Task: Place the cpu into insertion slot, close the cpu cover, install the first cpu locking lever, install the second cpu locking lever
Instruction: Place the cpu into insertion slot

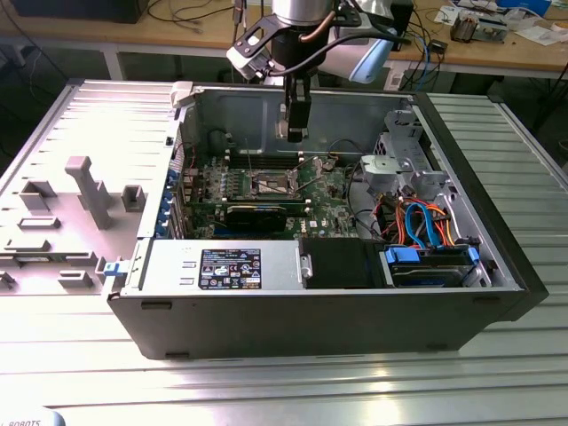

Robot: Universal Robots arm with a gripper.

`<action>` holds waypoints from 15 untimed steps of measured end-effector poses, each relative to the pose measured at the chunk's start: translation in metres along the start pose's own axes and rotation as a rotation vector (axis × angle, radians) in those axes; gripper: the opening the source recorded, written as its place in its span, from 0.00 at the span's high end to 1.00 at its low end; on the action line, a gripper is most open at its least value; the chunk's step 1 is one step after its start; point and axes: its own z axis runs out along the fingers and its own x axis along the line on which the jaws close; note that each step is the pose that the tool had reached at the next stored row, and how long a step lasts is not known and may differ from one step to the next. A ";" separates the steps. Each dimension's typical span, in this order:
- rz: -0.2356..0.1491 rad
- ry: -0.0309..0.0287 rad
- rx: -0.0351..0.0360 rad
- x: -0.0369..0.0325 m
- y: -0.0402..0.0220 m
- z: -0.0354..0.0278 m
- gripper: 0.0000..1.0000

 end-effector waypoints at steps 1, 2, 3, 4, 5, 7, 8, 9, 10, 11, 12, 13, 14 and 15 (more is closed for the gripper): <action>0.000 0.0000 0.0000 0.0000 0.0000 0.0002 0.46; 0.000 -0.0001 0.0001 0.0000 0.0000 0.0004 0.46; 0.000 0.0000 0.0001 -0.0001 -0.0001 0.0028 0.46; 0.000 0.0000 0.0000 -0.0001 -0.0001 0.0032 0.46; 0.000 0.0001 0.0000 -0.0001 -0.0001 0.0033 0.46; 0.000 0.0000 0.0000 -0.0001 -0.0001 0.0036 0.46; 0.000 0.0000 0.0000 -0.0001 -0.0001 0.0038 0.46; 0.000 0.0000 0.0000 -0.0001 -0.0001 0.0040 0.46; 0.000 0.0002 0.0001 -0.0001 -0.0002 0.0040 0.46; 0.000 0.0002 0.0000 -0.0001 -0.0002 0.0041 0.46; 0.000 0.0004 0.0000 -0.0001 -0.0004 0.0044 0.46; 0.000 0.0005 0.0000 -0.0001 -0.0007 0.0047 0.46; 0.000 0.0007 -0.0001 -0.0001 -0.0011 0.0051 0.46; 0.000 0.0007 0.0000 -0.0001 -0.0018 0.0055 0.46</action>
